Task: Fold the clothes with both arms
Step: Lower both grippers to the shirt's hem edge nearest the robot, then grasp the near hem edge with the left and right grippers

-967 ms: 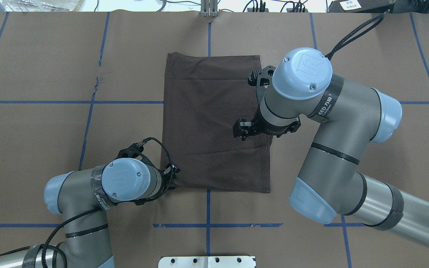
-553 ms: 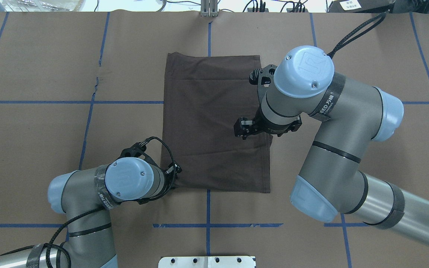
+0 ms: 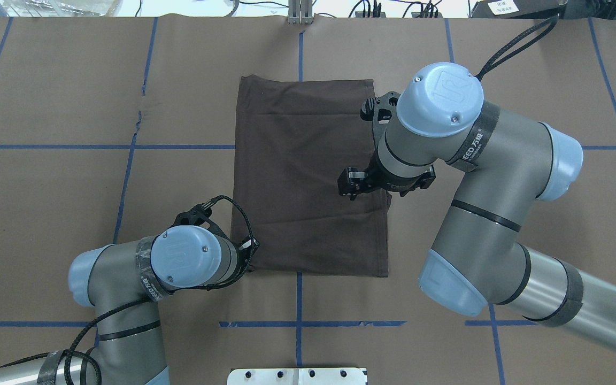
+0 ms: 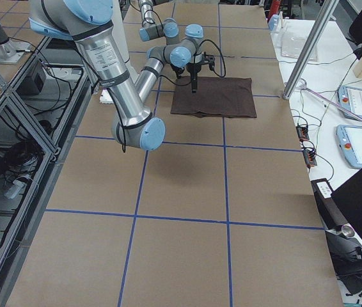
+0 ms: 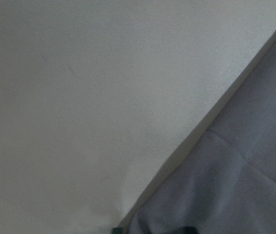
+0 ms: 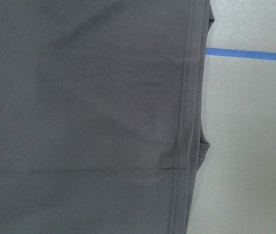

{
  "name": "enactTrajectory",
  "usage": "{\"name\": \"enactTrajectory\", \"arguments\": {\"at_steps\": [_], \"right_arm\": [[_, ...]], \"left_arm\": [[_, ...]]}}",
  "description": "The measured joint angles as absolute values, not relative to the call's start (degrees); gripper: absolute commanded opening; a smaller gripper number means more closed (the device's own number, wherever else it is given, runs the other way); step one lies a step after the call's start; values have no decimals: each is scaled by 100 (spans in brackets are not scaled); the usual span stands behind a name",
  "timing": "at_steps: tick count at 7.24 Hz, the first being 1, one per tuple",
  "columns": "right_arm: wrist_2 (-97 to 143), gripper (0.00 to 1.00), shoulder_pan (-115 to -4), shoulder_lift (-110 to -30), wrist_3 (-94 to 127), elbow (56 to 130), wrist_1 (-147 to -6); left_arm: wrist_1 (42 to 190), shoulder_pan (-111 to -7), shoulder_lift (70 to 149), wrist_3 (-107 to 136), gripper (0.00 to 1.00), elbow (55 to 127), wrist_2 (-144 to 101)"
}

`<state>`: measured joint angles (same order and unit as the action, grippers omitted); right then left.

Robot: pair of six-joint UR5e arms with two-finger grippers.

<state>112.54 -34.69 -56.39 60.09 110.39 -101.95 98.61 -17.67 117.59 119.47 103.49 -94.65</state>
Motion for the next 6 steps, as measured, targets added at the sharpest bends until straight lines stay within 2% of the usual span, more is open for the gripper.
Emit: {"name": "enactTrajectory", "arguments": {"at_steps": [4,6], "right_arm": [[11345,100,-3412,-5676,6446,11064,-10144],[11333,100,-3032,-5836,8086,11048,-9610]], "left_arm": [[9390,-1804,11746,11434,0,10745,-9500],[9264,-1865,11742,11146,0,10818,-9501]]}}
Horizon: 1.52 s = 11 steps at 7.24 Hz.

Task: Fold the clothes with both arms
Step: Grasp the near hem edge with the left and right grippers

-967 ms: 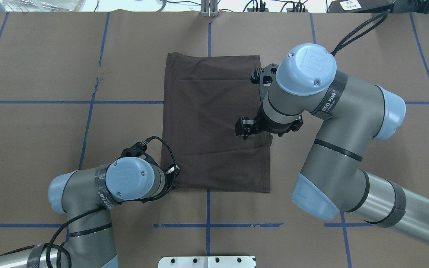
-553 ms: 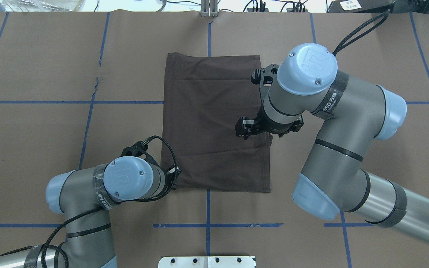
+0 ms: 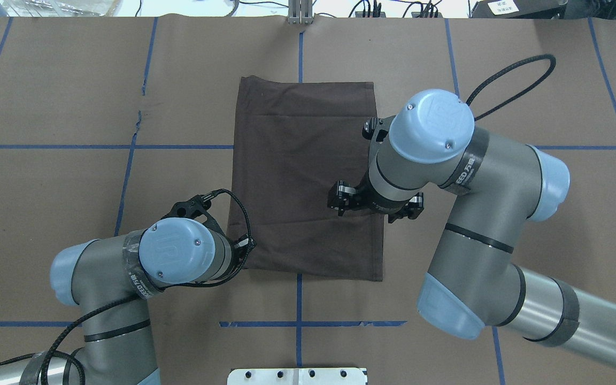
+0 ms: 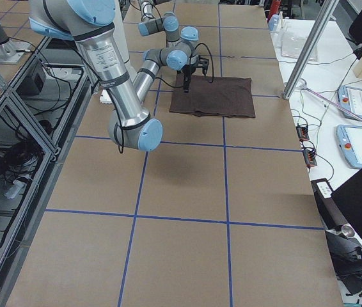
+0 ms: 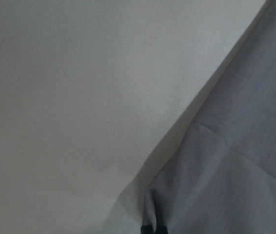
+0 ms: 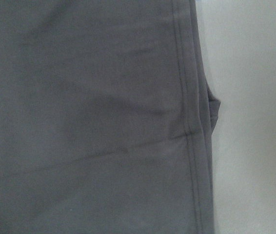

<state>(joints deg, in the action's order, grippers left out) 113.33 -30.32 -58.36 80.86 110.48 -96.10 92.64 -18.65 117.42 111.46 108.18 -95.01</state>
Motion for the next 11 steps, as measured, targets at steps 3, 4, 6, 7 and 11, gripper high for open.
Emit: {"name": "enactTrajectory", "arguments": {"at_steps": [3,4,6,7,11], "right_arm": [[10550,100,-2293,-6220,10569,10920,-8776],[10307,100,-2120,-6240,10892,10742,-8732],[10063,100,-1952,-6193,11226,10462,-8706],[10034,100,-1917,-6176,11521,10420,-8700],[10011,100,-1790,-5722,12530,9915,-8696]], "left_arm": [[9256,-1910,11743,11077,0,10828,-9501],[9260,-1910,11747,11075,0,10828,-9501],[9263,-1908,11753,11074,0,10828,-9501],[9263,-1907,11756,11074,0,10828,-9501],[9265,-1921,11760,11074,0,10834,-9493]]}}
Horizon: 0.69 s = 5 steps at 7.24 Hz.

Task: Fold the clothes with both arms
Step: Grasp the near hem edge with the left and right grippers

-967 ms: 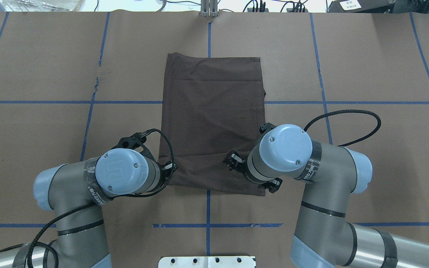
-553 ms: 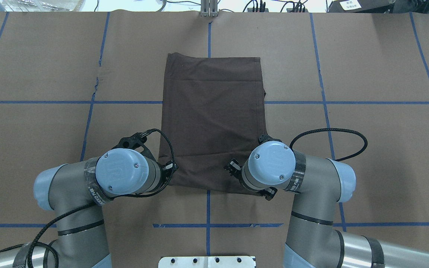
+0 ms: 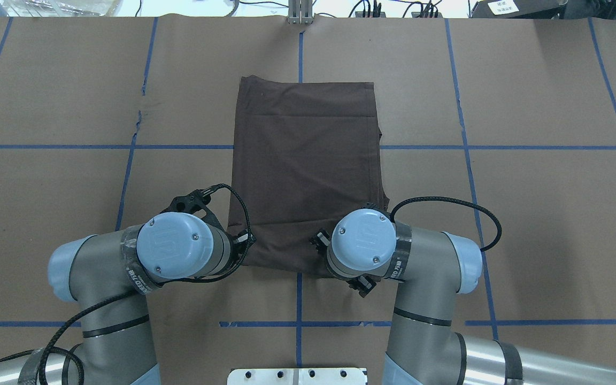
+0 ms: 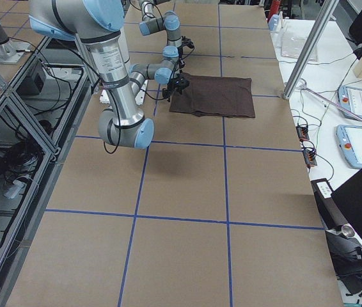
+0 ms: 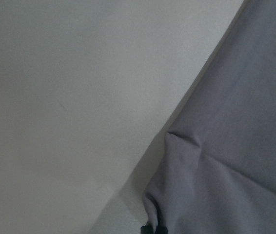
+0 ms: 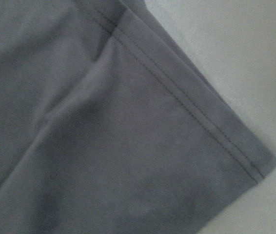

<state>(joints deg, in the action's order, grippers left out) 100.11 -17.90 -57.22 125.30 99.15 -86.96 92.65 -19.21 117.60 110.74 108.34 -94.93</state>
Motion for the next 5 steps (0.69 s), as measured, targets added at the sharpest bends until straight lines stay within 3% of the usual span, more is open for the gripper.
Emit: {"name": "enactTrajectory", "arguments": {"at_steps": [4,5], "right_arm": [[10009,100,-1765,-5676,12623,9756,-8754],[10005,94,-1762,-5704,12622,9752,-8759]], "left_arm": [[9264,-1925,11760,11074,0,10836,-9492],[9264,-1925,11760,11074,0,10835,-9492]]}}
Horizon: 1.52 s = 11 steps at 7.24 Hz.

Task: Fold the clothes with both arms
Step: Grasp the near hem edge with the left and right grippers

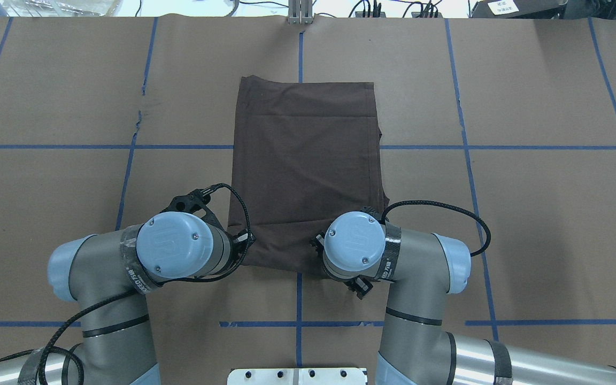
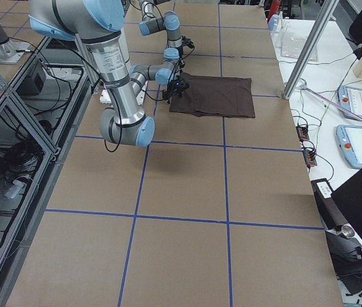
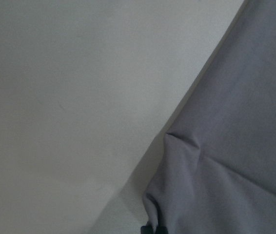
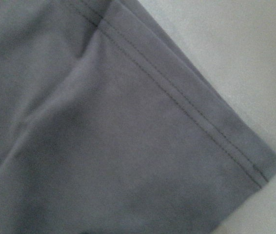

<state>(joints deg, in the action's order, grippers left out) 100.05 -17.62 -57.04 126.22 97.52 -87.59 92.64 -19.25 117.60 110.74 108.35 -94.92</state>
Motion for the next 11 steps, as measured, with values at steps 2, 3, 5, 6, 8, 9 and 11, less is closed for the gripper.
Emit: {"name": "enactTrajectory", "arguments": {"at_steps": [2,3,5,6,8,9,11], "right_arm": [[10004,20,-1755,-5734,12621,9755,-8764],[10009,2,-1757,-5735,12619,9765,-8764],[10029,0,-1756,-5737,12613,9786,-8783],[10036,0,-1755,-5728,12609,9802,-8795],[10057,0,-1751,-5724,12597,9827,-8810],[10060,0,-1748,-5708,12597,9830,-8808],[10041,0,-1756,-5656,12602,9840,-8801]], "left_arm": [[9264,-1925,11760,11074,0,10835,-9492],[9264,-1931,11760,11074,0,10835,-9492],[9264,-1939,11760,11074,0,10837,-9492],[9264,-1942,11760,11074,0,10836,-9492],[9264,-1942,11760,11074,0,10831,-9492],[9264,-1942,11760,11074,0,10833,-9492],[9269,-1942,11762,11074,0,10836,-9494]]}}
